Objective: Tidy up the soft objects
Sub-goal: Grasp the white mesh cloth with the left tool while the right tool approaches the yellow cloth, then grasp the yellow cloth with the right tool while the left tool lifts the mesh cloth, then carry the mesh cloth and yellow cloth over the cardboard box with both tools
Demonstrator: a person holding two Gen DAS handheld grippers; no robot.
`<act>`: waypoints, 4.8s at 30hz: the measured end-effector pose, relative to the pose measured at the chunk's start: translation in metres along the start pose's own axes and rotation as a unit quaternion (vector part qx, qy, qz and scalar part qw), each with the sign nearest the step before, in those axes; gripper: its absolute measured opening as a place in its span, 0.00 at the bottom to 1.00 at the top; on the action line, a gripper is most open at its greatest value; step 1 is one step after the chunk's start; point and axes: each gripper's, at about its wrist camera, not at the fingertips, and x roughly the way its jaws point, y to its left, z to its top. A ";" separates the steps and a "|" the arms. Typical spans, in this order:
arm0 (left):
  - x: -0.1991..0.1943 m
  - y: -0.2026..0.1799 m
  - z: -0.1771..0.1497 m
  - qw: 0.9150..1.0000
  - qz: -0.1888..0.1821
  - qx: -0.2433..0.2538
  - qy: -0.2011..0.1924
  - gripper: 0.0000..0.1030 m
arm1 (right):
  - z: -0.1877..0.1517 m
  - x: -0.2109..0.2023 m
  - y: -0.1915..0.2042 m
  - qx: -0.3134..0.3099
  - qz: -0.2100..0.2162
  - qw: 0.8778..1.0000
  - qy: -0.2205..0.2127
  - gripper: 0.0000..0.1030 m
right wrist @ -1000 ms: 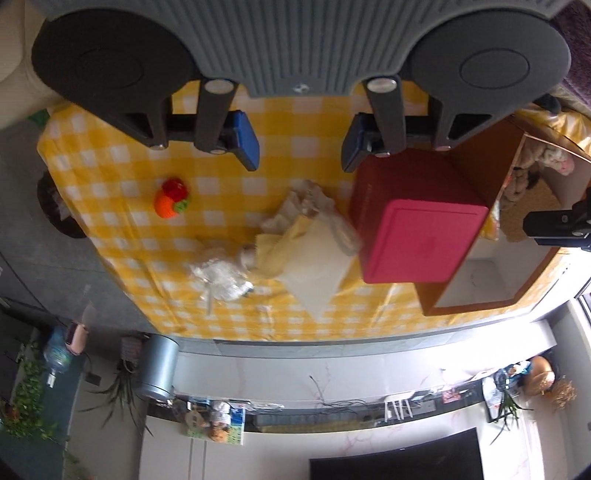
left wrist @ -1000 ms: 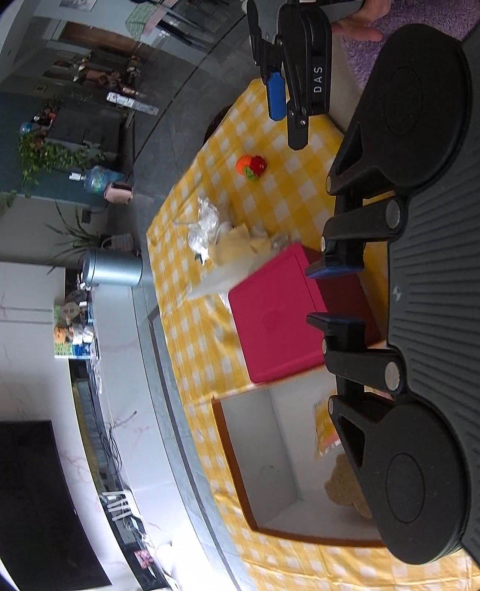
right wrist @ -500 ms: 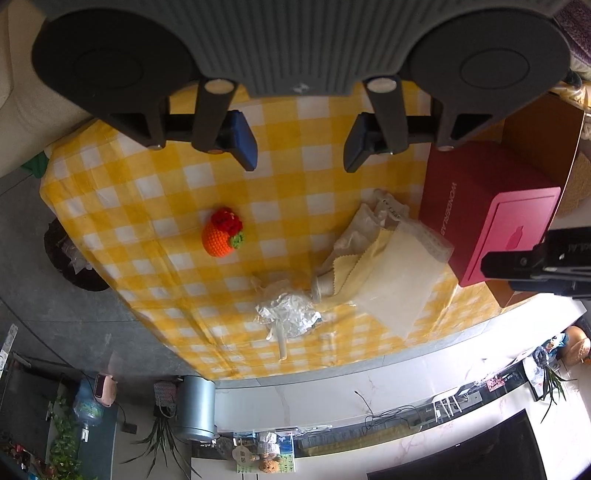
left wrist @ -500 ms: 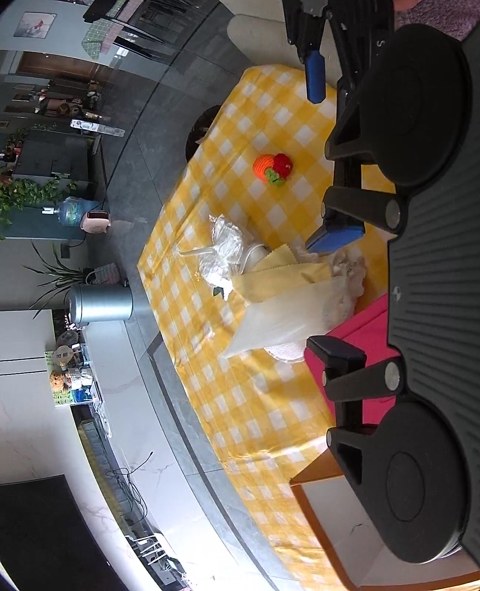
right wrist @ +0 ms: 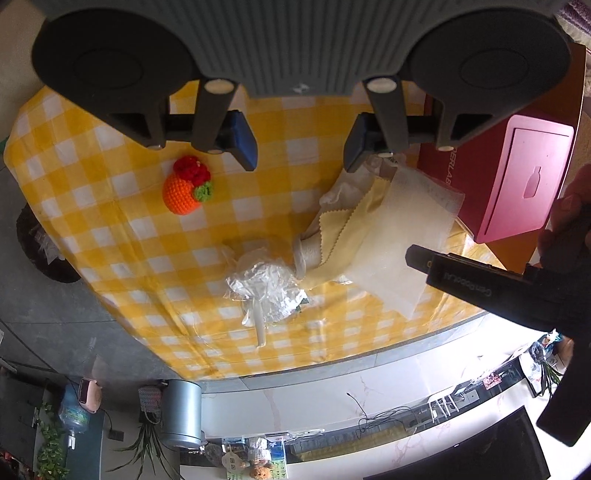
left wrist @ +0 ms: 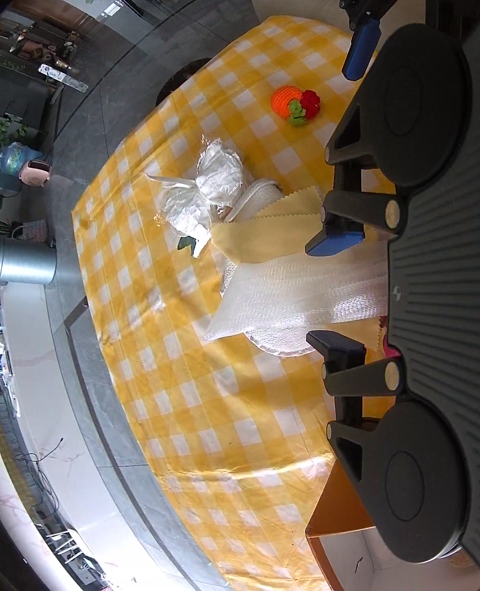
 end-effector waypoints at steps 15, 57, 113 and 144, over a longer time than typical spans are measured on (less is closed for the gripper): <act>-0.036 0.017 0.006 0.996 -0.037 -0.041 -0.072 0.00 | 0.021 0.043 0.025 -0.075 0.021 0.997 -0.008 0.49; -0.163 0.041 -0.062 0.980 -0.074 -0.079 -0.164 0.01 | 0.034 -0.041 0.061 -0.105 0.041 0.993 -0.021 0.00; -0.197 0.073 -0.213 0.950 -0.097 -0.236 -0.182 0.00 | -0.063 -0.025 0.077 -0.178 -0.016 0.980 0.085 0.00; -0.230 0.181 -0.195 0.958 0.032 -0.200 -0.204 0.00 | 0.031 -0.124 0.249 -0.217 0.147 0.962 -0.075 0.00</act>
